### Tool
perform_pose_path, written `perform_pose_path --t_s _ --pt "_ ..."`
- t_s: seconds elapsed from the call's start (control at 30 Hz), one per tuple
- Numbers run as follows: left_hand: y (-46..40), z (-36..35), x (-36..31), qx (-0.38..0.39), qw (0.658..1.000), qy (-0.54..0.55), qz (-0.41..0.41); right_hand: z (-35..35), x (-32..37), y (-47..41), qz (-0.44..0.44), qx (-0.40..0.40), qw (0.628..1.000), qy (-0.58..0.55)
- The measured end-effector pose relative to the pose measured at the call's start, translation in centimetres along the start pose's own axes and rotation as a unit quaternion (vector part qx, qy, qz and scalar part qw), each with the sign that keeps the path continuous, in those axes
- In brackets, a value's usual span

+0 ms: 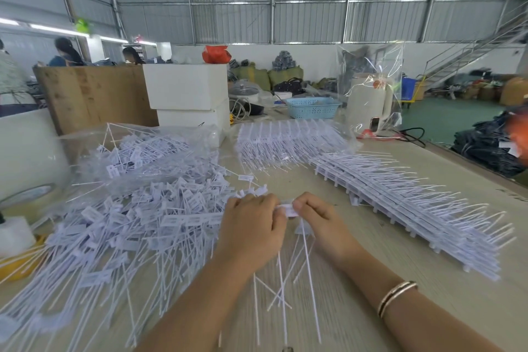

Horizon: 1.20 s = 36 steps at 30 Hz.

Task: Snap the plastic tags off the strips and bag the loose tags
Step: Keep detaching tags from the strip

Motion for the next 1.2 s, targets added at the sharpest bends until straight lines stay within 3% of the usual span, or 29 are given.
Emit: perform_pose_path --t_s 0.2,0.37,0.6,0.9,1.03,1.2 --pt "-0.1 -0.6 0.5 0.038 0.998 0.018 0.045 -0.1 -0.1 -0.2 0.007 0.014 1.0 -0.023" --pt "0.0 -0.7 0.3 0.055 0.997 0.035 0.032 -1.0 -0.1 0.1 -0.027 0.09 0.995 -0.043" --pt "-0.1 -0.7 0.1 0.057 0.997 0.054 -0.01 -1.0 0.0 0.1 -0.027 0.126 0.989 -0.076" --pt "0.2 -1.5 0.2 0.068 0.996 0.062 -0.018 -0.7 -0.6 0.3 -0.034 0.16 0.986 0.03" --pt "0.2 -1.7 0.6 0.073 0.988 0.137 0.014 -0.7 0.0 0.4 0.01 0.125 0.991 0.043" --pt "0.0 -1.8 1.6 0.053 0.951 0.28 0.123 -0.9 1.2 0.2 0.119 0.049 0.986 0.11"
Point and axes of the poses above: each hand's wrist, its own y-axis away from the middle knuckle, its own z-axis out of the back of the hand, x = y × z, the point moved 5 cm from there along -y, towards the middle knuckle, and after that the axes turned 2 degrees about -x, right-handed, at the moved point
